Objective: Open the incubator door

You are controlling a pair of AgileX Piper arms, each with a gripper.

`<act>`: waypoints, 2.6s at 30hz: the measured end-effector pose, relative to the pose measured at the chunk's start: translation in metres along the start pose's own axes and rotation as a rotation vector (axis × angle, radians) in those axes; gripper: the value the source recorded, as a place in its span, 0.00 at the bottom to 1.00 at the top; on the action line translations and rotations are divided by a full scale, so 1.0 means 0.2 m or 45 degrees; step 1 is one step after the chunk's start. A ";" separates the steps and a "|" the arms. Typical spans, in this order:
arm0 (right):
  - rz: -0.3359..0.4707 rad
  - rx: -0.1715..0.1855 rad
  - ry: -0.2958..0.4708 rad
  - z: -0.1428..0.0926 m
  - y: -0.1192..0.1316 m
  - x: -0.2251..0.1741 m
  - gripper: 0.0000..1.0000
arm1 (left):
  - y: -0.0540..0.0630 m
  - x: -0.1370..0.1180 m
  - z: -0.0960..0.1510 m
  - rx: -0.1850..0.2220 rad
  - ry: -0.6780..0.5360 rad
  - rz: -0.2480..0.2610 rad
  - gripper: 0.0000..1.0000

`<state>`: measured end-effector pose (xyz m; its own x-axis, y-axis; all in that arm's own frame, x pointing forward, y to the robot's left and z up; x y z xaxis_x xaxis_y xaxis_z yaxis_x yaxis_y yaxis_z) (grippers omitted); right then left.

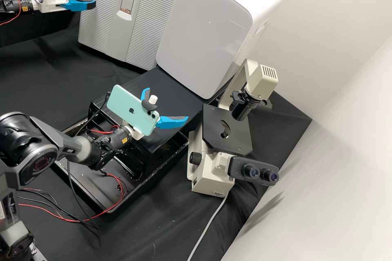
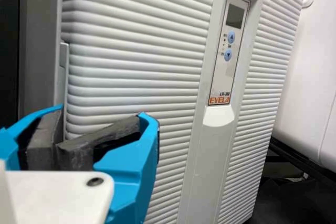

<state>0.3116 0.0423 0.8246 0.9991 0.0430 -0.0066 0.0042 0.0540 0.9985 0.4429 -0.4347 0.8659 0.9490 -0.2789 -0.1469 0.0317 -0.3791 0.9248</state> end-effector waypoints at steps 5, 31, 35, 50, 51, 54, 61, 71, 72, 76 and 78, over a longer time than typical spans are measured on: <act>0.000 0.000 0.000 0.00 0.00 0.00 1.00 | 0.00 -0.03 0.02 0.008 0.009 -0.006 0.00; 0.000 0.000 0.000 0.00 0.00 0.00 1.00 | 0.00 -0.34 0.24 0.091 -0.119 -0.097 0.00; 0.000 0.000 0.000 0.00 0.00 0.00 1.00 | 0.02 -0.43 0.33 0.112 -0.251 -0.062 0.00; 0.000 0.000 0.000 0.00 0.00 0.00 1.00 | 0.11 -0.71 0.57 0.186 -0.393 0.026 0.00; 0.000 0.000 0.000 0.00 0.00 0.00 1.00 | 0.10 -0.71 0.57 0.184 -0.392 0.025 0.00; 0.000 0.000 0.000 0.00 0.00 0.00 1.00 | 0.09 -0.73 0.58 0.176 -0.388 0.015 0.00; 0.000 0.000 0.000 0.00 0.00 0.00 1.00 | 0.07 -0.75 0.58 0.161 -0.379 0.003 0.00; 0.000 0.000 0.000 0.00 0.00 0.00 1.00 | 0.13 -0.75 0.43 0.095 0.011 0.177 1.00; 0.000 0.000 0.000 0.00 0.00 0.00 1.00 | 0.13 -0.75 0.41 0.111 0.070 0.181 1.00; 0.000 0.000 0.000 0.00 0.00 0.00 1.00 | 0.14 -0.77 0.34 0.185 0.305 0.213 1.00; 0.000 0.000 0.000 0.00 0.00 0.00 1.00 | 0.13 -0.77 0.32 0.228 0.409 0.221 1.00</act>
<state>0.3116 0.0423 0.8246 0.9991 0.0430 -0.0066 0.0042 0.0540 0.9985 0.2776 -0.4582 0.8908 0.9861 -0.0735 0.1492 -0.1658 -0.5064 0.8462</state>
